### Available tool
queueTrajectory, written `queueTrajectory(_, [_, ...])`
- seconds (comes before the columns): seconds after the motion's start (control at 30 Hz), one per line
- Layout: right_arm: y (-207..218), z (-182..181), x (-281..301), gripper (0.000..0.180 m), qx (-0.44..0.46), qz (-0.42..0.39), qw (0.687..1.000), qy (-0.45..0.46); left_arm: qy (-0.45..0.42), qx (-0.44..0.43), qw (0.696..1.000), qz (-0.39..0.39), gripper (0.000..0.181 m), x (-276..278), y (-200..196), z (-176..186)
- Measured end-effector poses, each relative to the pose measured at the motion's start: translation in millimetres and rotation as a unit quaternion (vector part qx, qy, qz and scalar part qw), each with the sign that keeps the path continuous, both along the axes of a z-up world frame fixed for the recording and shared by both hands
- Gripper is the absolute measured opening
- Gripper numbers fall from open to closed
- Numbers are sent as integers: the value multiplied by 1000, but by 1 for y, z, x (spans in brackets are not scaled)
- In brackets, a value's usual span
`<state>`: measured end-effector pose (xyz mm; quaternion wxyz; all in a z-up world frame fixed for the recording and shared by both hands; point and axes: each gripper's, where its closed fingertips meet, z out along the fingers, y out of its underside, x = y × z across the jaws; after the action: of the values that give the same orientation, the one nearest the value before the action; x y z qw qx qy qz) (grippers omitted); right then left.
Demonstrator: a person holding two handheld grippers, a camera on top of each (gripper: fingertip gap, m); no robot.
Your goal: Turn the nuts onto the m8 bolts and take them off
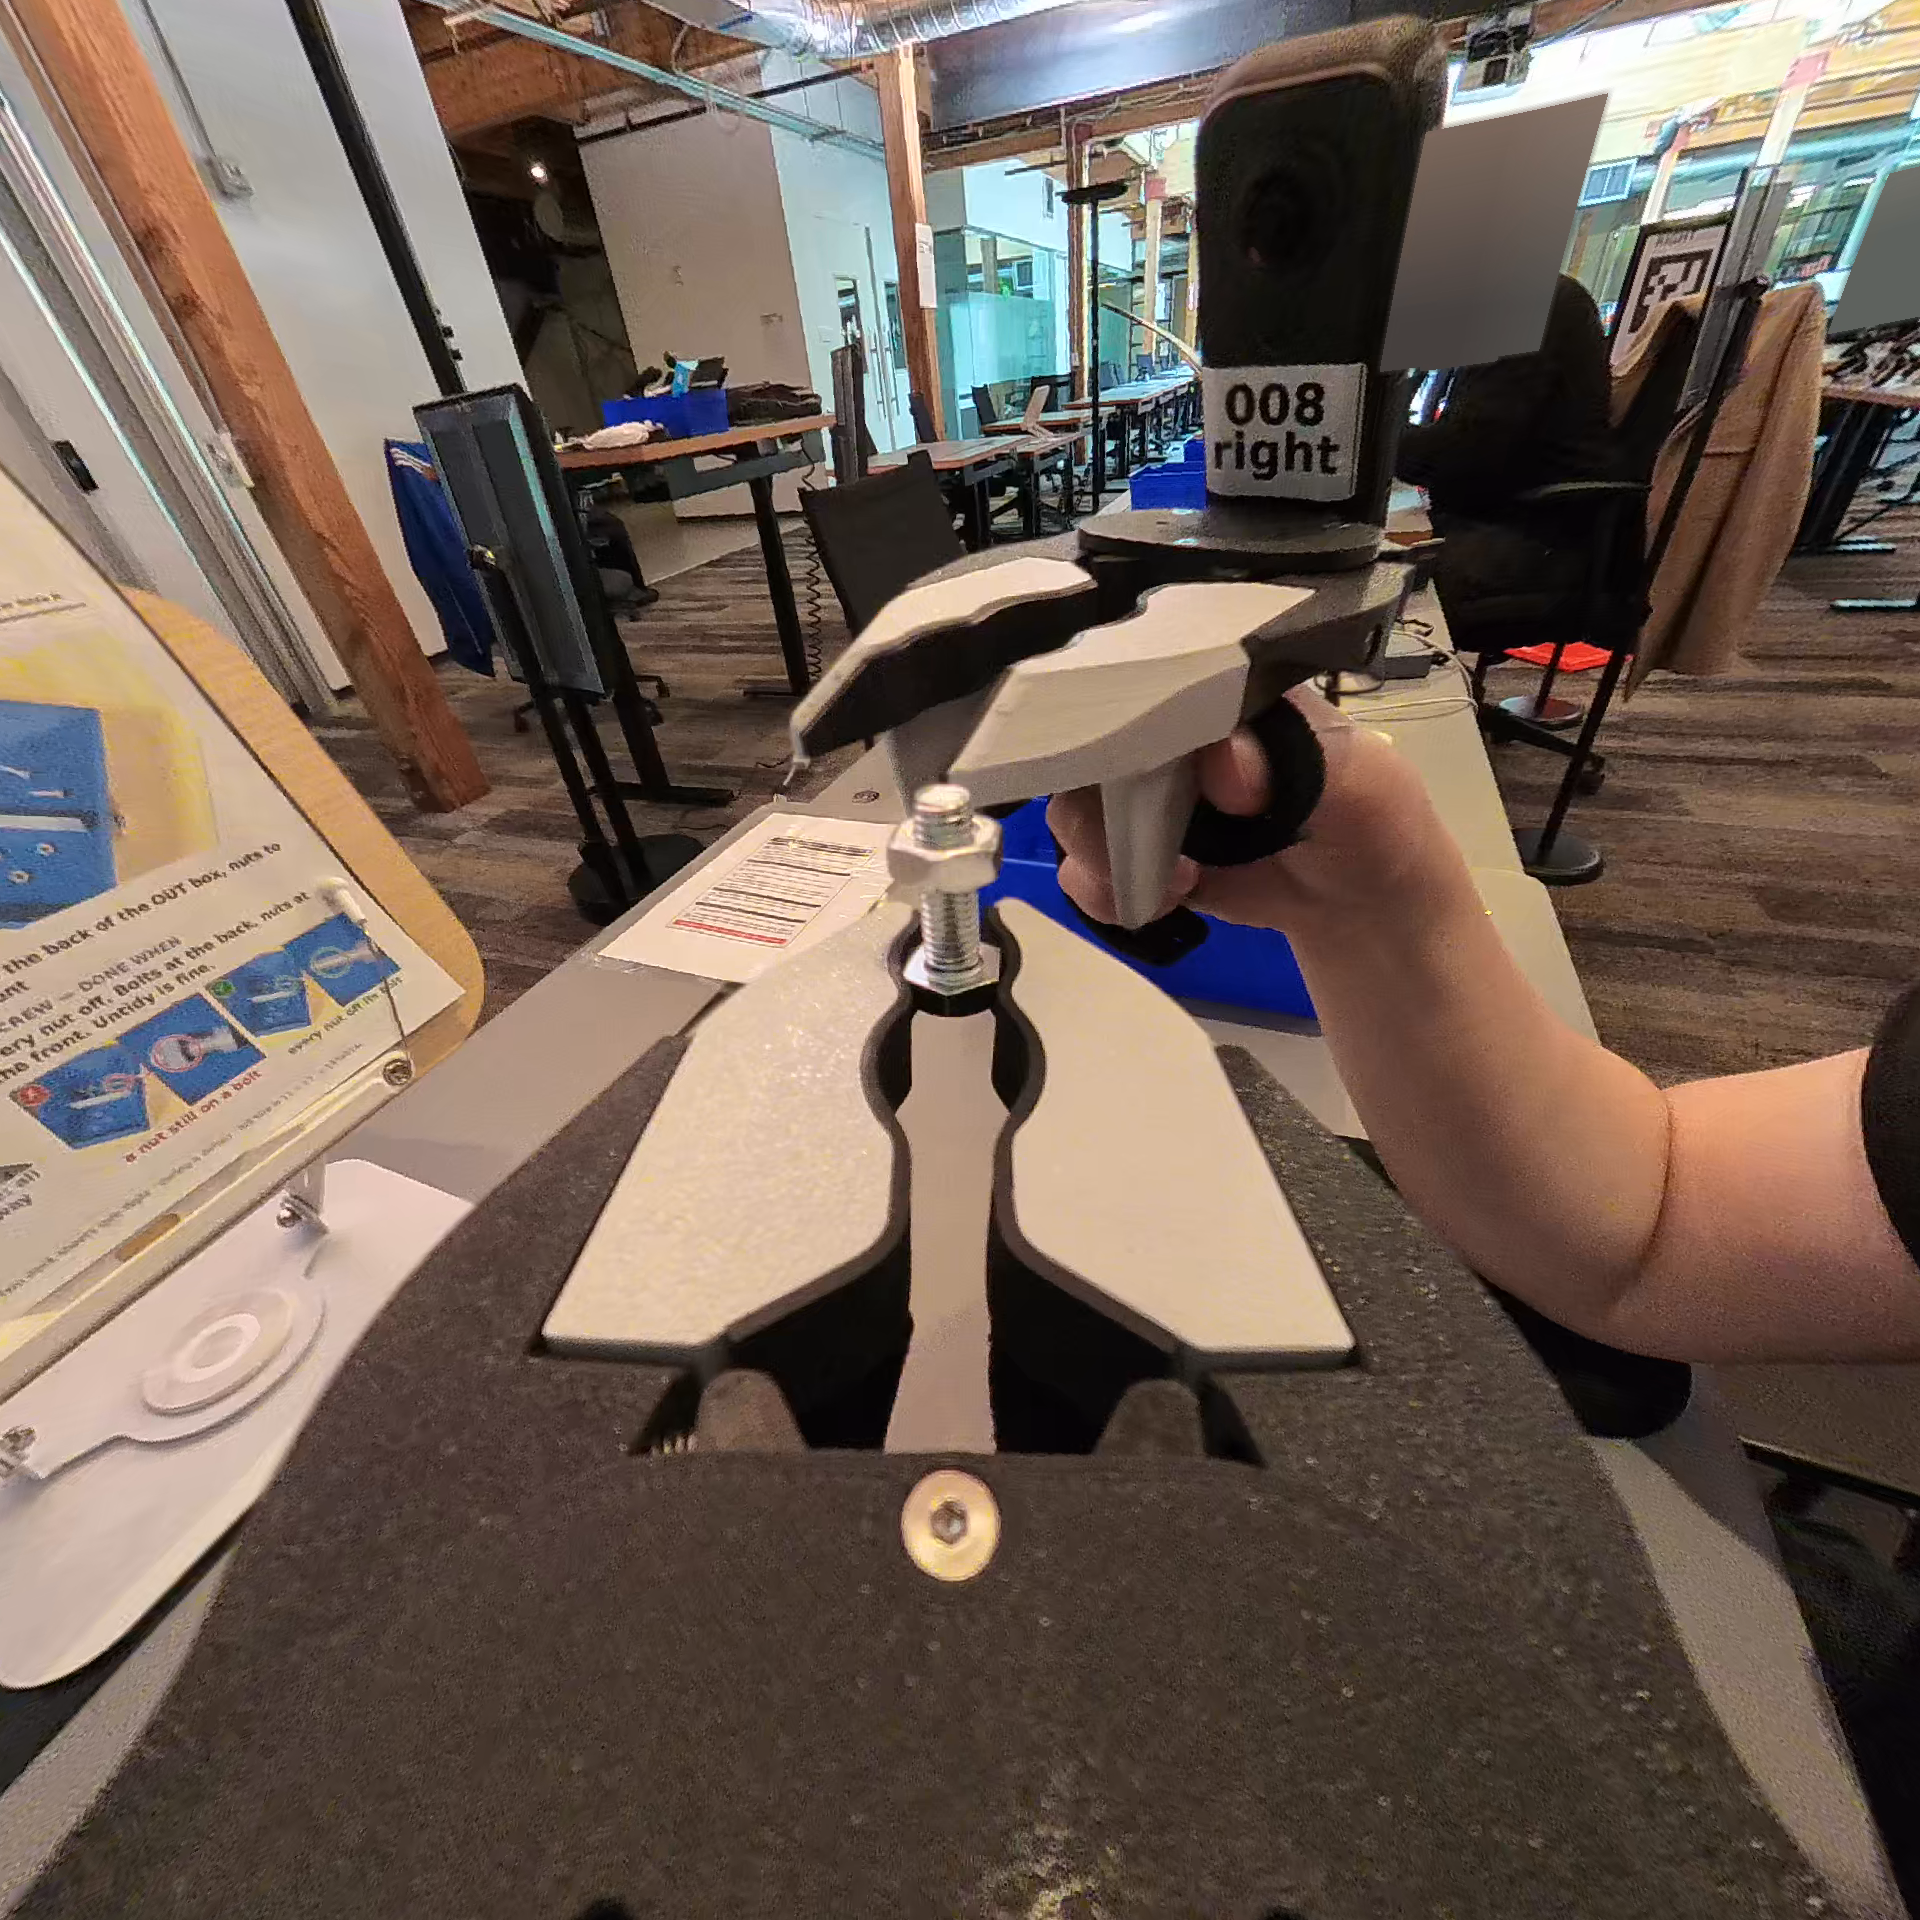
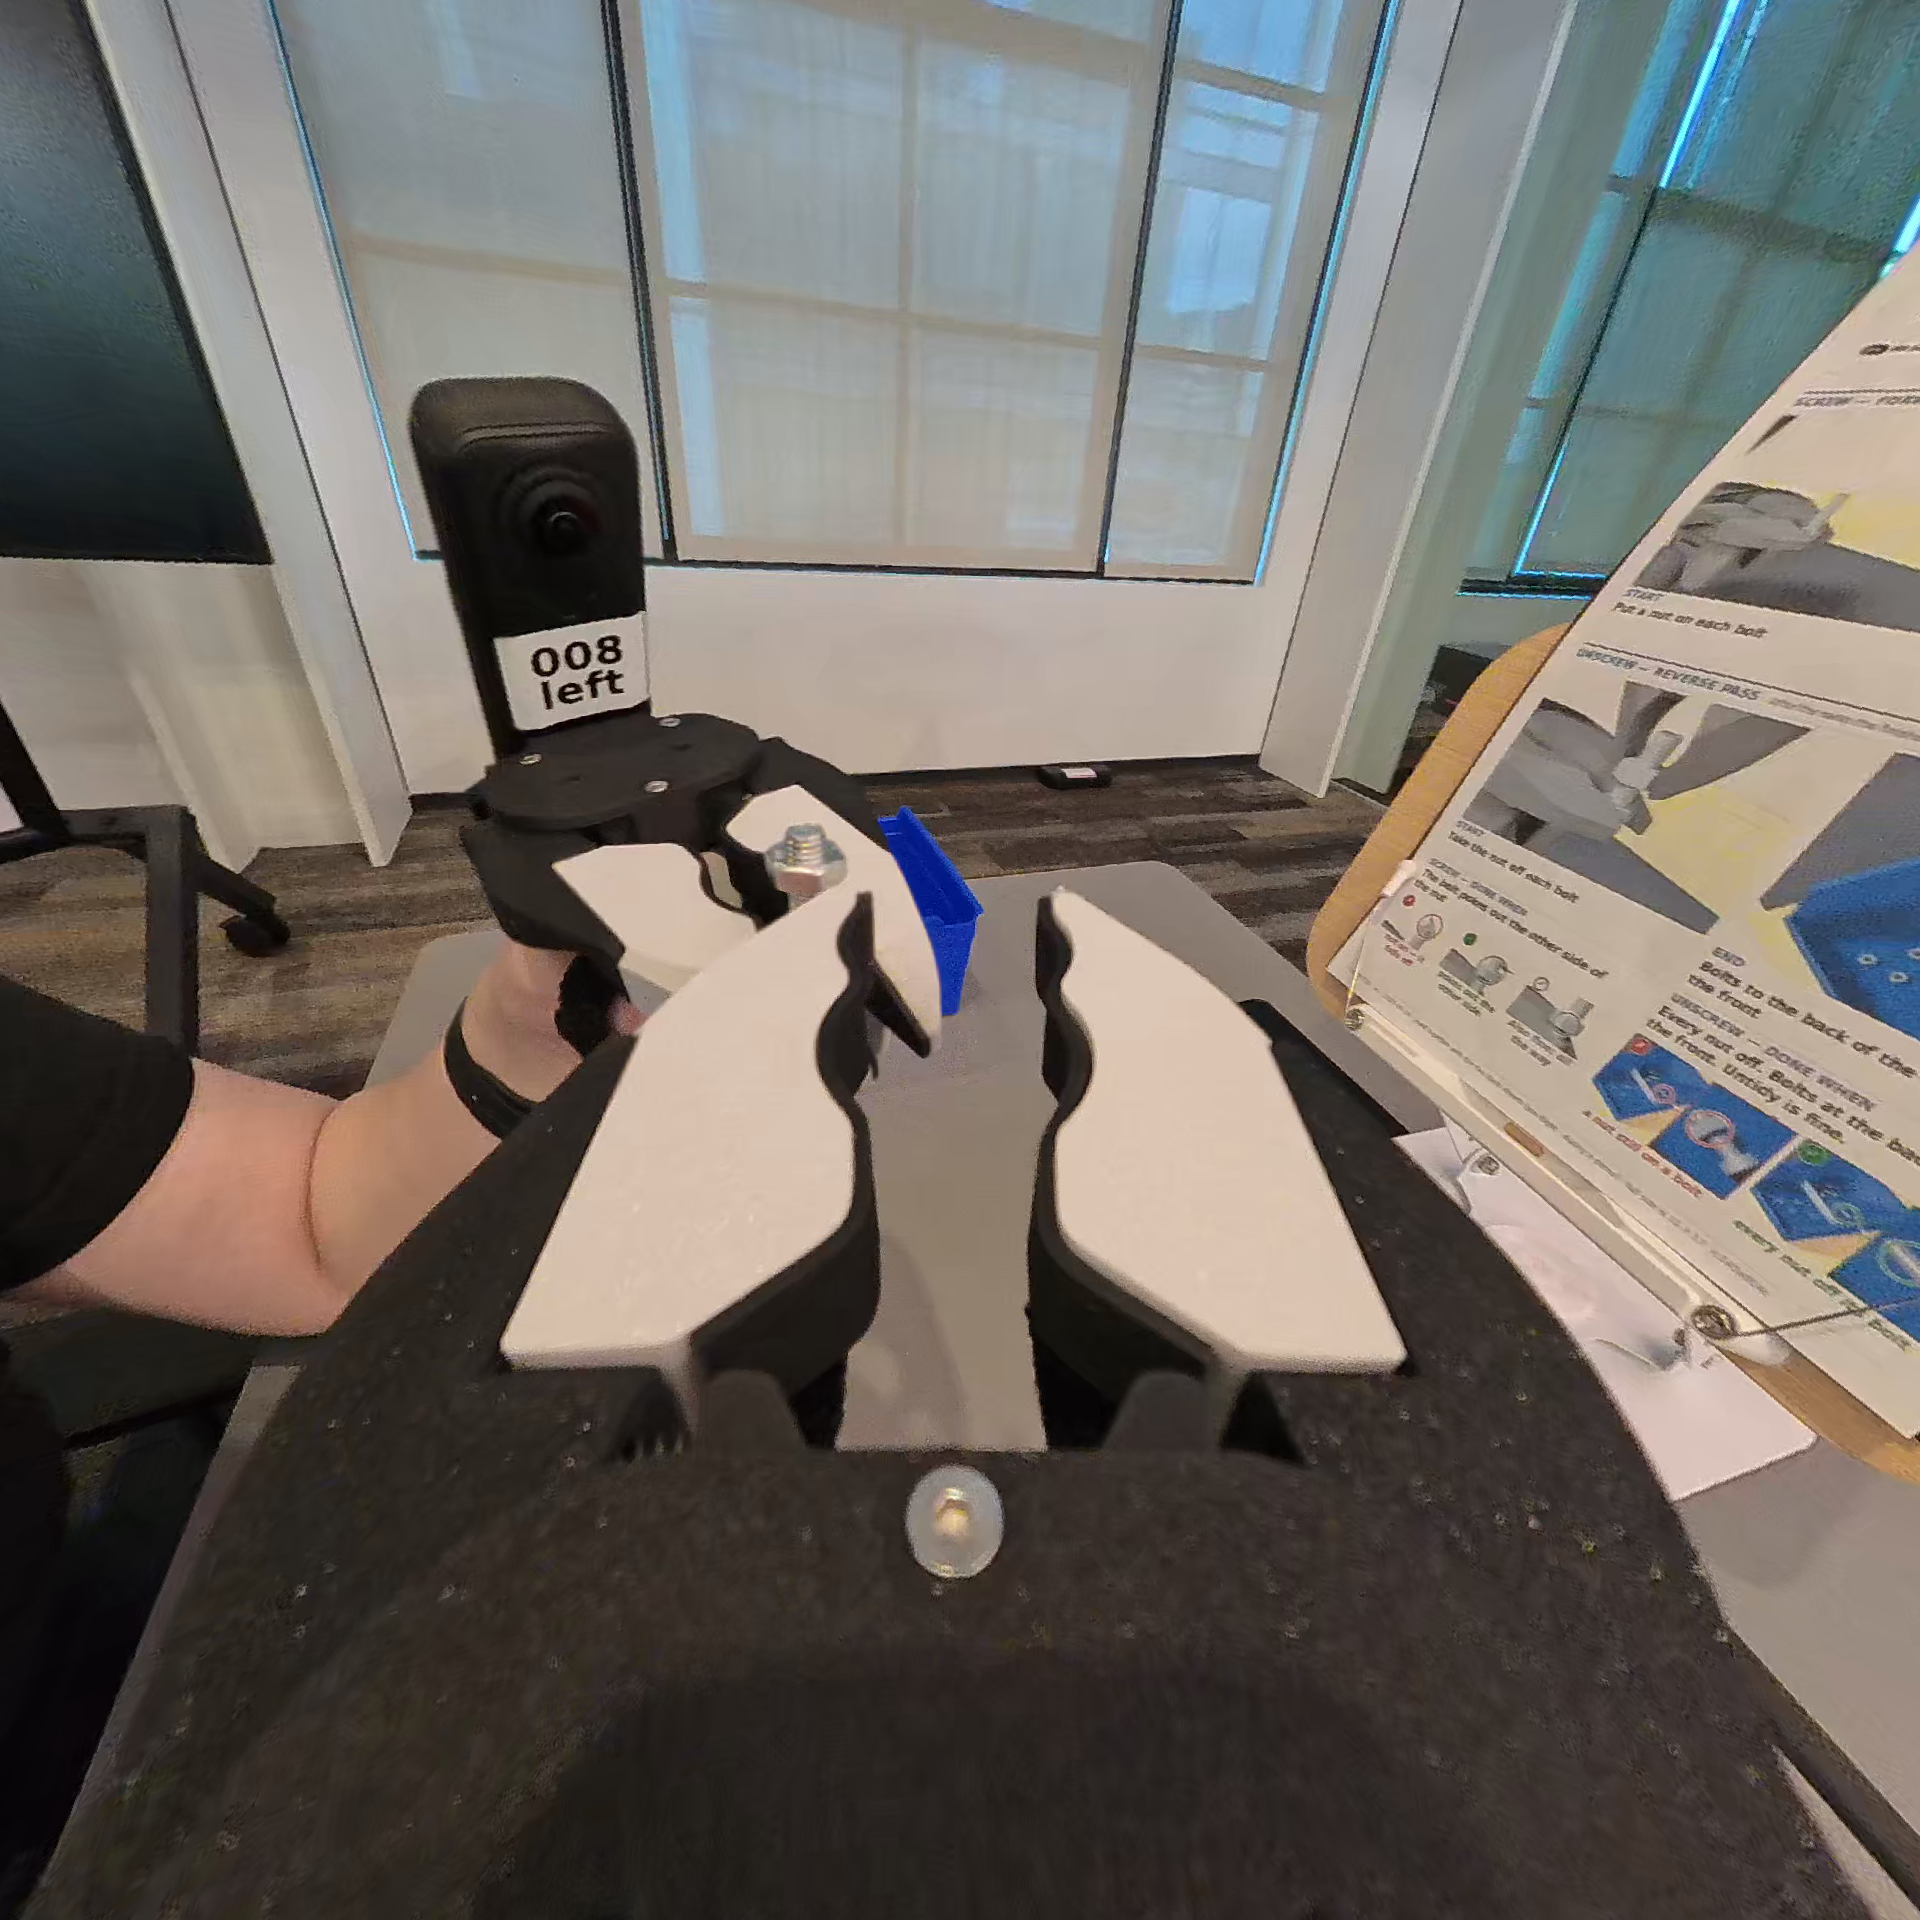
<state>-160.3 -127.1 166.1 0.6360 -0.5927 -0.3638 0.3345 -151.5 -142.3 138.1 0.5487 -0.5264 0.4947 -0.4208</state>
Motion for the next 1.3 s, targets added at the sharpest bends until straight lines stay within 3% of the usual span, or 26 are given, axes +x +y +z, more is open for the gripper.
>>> queueTrajectory(0.17, [-17,9,-17,31,45,40,998,8,5,-11,1000,6,10,0,8,-5])
queueTrajectory(0.3, [-1,-5,-17,35,28,6,999,-24,-1,-25,1000,-12,10,2,5,-5])
queueTrajectory(0.43, [10,-3,2,26,0,4,1000,17,-5,-40,999,-13,10,1,11,-7])
queueTrajectory(0.6, [-2,-1,-17,32,8,53,998,22,-3,-44,999,-9,10,3,14,-10])
queueTrajectory(0.9, [7,-2,3,27,-15,23,999,25,1,-42,999,-20,10,10,7,-12])
queueTrajectory(1.03, [-10,-2,-16,30,7,66,998,6,0,-37,999,-17,10,10,6,-12])
queueTrajectory(1.13, [-1,-12,-17,29,-3,40,999,-24,-13,-36,999,-18,10,7,5,-6])
queueTrajectory(1.3, [-2,-2,-7,27,-12,64,997,28,-25,-31,999,-15,10,1,4,1])
